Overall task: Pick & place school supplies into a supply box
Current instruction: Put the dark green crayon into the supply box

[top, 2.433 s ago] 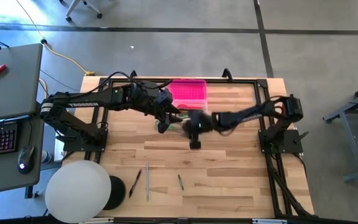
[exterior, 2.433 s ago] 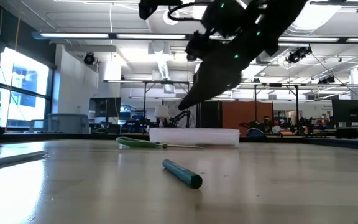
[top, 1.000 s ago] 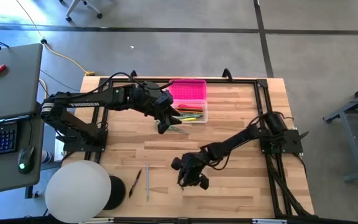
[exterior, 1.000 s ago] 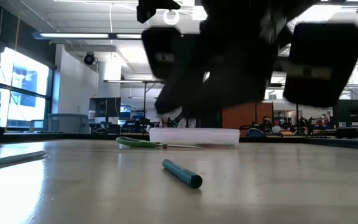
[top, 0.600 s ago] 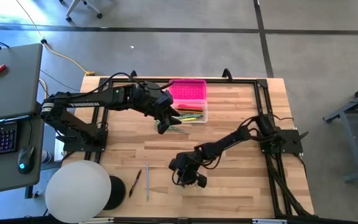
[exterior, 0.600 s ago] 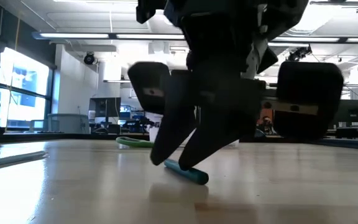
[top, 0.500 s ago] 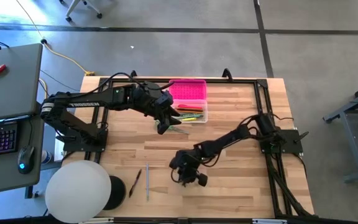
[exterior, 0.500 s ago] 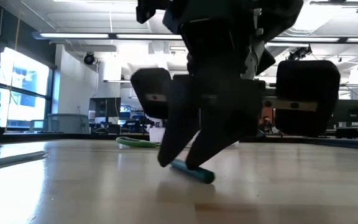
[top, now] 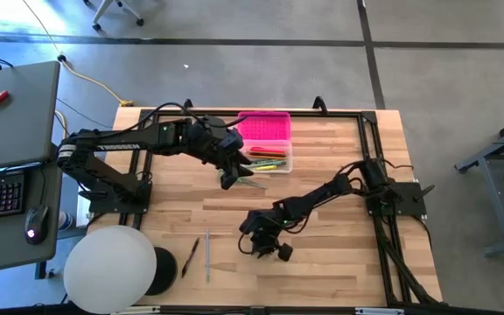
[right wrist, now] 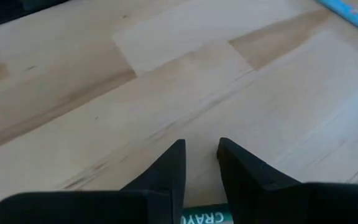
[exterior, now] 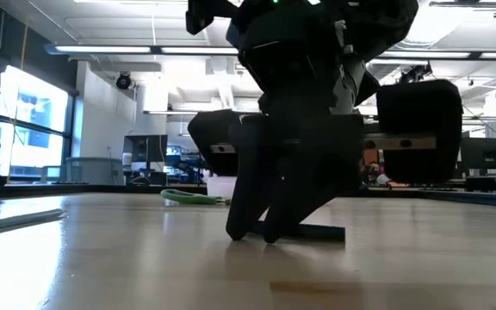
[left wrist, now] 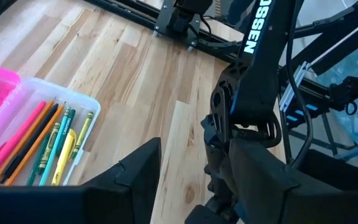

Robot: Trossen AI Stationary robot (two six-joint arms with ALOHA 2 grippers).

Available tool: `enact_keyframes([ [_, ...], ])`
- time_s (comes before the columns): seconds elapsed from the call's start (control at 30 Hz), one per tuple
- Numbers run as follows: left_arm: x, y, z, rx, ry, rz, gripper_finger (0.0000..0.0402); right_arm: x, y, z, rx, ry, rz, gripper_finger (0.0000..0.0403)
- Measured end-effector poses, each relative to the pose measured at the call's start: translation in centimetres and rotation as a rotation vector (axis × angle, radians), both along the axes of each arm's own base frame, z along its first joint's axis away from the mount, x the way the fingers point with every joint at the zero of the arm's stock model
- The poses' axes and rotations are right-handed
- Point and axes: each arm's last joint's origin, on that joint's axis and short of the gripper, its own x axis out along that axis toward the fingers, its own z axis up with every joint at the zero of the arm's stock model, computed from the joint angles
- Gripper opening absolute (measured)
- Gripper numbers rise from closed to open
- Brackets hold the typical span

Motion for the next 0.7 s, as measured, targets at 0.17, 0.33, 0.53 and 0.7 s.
enact_keyframes([
  [0.17, -0.1, 0.0, -0.1, -0.019, 0.015, 0.01, 0.0223, -0.2, 0.1, 0.8, 0.021, 0.036, -0.056, 0.0078],
  [0.33, -0.1, 0.0, -0.1, -0.03, 0.016, 0.019, 0.0223, -1.0, 1.0, 4.0, -0.04, -0.019, -0.121, 0.0078],
  [0.53, -0.1, 0.0, -0.1, -0.041, 0.016, 0.026, 0.0223, -3.1, 3.7, 7.0, -0.08, 0.013, -0.288, 0.0078],
  [0.7, 0.0, 0.0, -0.1, -0.039, 0.011, 0.027, 0.0223, -5.8, 7.1, 5.5, -0.19, -0.006, -0.387, 0.0078],
])
